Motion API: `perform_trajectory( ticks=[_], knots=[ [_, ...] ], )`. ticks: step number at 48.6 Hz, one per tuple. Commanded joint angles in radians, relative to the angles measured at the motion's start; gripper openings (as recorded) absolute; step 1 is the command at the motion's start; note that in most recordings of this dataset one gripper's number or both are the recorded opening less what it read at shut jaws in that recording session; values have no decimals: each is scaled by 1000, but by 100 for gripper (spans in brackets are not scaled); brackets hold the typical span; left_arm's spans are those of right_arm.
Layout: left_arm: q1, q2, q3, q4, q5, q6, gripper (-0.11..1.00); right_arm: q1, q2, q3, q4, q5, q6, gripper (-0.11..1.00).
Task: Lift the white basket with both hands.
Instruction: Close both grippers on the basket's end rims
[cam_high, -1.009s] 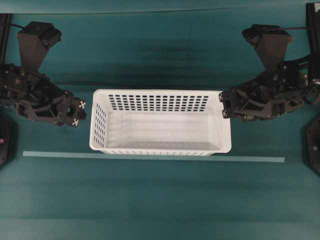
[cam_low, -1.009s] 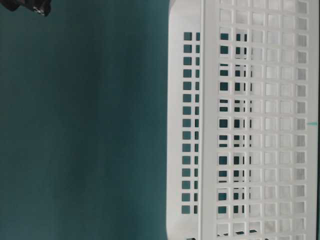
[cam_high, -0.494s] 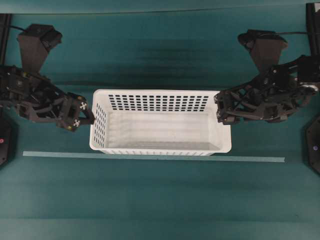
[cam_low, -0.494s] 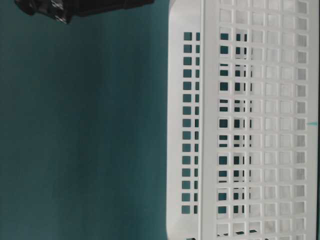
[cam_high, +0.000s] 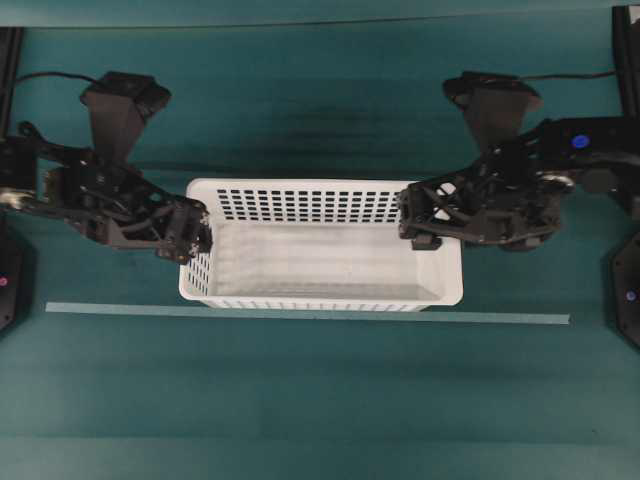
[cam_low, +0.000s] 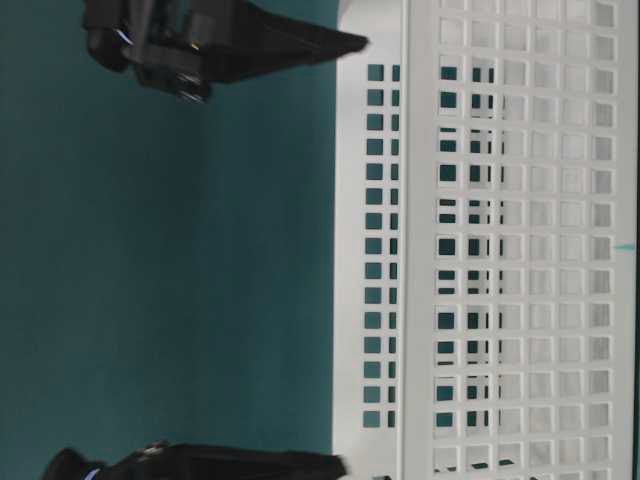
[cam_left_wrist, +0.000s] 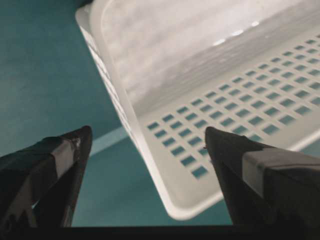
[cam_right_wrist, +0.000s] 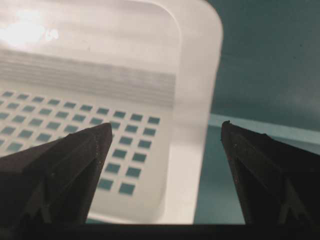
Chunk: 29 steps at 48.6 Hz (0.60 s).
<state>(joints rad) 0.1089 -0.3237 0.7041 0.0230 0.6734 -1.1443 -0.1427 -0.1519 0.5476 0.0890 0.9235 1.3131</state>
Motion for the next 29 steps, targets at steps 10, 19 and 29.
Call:
perform_trajectory(
  ticks=[10, 19, 29],
  knots=[
    [8, 100, 26, 5, -121, -3, 96, 2, 100, 5, -2, -18, 0, 90],
    [8, 132, 28, 5, -129, -3, 95, -2, 117, 28, -14, -32, 0, 90],
    [8, 138, 28, 5, -130, -2, 95, -2, 117, 41, -14, -75, 0, 90]
  ],
)
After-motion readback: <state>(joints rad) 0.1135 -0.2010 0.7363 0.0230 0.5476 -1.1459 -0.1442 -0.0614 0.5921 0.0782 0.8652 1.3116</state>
